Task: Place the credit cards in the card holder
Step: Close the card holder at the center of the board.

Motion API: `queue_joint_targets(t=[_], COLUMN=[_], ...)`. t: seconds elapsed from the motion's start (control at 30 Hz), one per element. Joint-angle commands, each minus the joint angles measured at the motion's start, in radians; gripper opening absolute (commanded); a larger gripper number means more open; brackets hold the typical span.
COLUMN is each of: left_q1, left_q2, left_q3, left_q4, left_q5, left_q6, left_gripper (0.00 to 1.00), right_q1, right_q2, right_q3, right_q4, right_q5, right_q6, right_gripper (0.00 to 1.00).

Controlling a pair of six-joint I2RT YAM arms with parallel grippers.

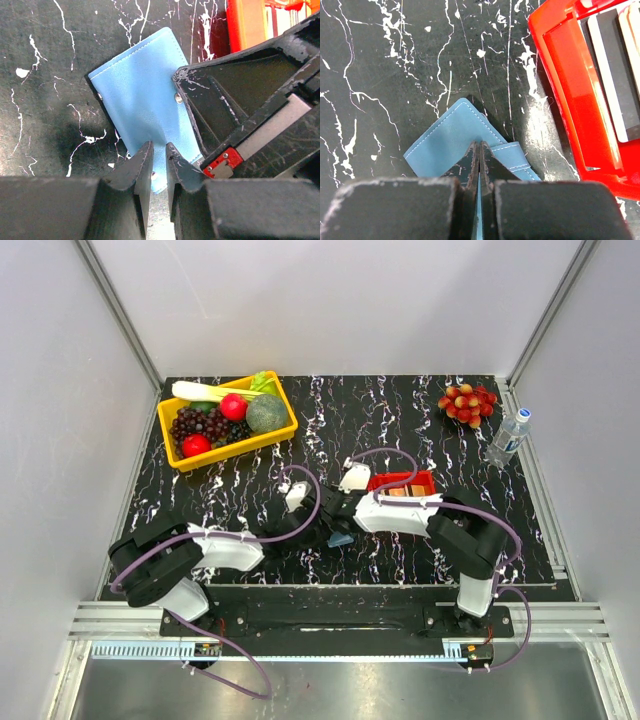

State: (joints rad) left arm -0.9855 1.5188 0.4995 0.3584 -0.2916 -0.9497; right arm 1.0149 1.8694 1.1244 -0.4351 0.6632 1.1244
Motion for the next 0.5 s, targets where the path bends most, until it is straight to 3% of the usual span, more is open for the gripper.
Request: queue_joint_targets(t=[0.0,0.47], left_q1=[-0.004,-0.005], left_q2=[0.011,0.040], left_q3=[-0.045,-0.186], left_q4=[-0.013,0.252], left_q5=[0.049,0.049], left_q6=[-0.004,-0.147], left_gripper=[0.22,0.21], right_q1=[0.097,0.175], right_q2=[0.116,0.157], right_q3=[-0.104,-0.255], right_q4=[0.067,0.141], right_q5=[-0.137,-0.099], right_q6=[0.156,0.409], right_gripper=[0.00,0.00])
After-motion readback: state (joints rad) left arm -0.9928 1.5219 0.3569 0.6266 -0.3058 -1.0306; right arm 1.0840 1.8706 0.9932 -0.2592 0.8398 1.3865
